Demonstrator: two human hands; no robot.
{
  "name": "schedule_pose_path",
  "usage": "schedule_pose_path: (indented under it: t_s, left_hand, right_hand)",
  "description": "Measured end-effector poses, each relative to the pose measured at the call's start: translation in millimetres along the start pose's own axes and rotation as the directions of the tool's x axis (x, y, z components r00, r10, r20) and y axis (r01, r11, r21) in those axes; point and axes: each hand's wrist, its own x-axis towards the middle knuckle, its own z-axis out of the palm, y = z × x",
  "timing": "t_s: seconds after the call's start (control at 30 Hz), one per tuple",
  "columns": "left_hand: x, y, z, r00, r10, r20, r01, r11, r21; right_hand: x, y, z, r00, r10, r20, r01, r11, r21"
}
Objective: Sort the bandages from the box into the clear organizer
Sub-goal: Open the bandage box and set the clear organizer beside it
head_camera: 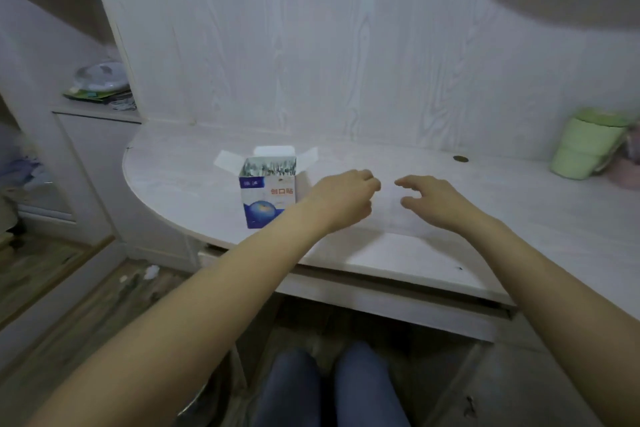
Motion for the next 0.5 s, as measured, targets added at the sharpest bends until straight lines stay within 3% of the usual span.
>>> schedule_pose_path:
  t_s: [0.07, 0.17, 0.3, 0.5]
  left_hand:
    - [11.2, 3.1, 9.5, 0.994, -0.024, 0.107, 0.019, 0.999, 0.042]
    - [22.8, 2.0, 15.5, 0.988, -0.055, 0.146, 0.040, 0.994, 0.101]
    - [28.0, 1.6, 13.5, 0.973, -0.047, 0.225, -0.003, 0.976, 0.218]
    - [24.9, 16.1, 4.6, 0.964, -0.015, 0.265, -0.060, 0.961, 0.272]
  right_hand:
    - [-8.6, 9.9, -1.3, 0.999, 0.024, 0.044, -0.021, 0.998, -0.062]
    - [-16.8, 14.2, -0.6, 0.994, 0.036, 0.100, -0.008, 0.965, -0.262]
    - [-14.5, 3.3, 7.1, 0.992, -0.042, 0.121, 0.108, 0.786, -0.609]
    - [-18.5, -8.8, 15.5, 0.980, -0.127, 0.156, 0.201, 0.641, -0.741]
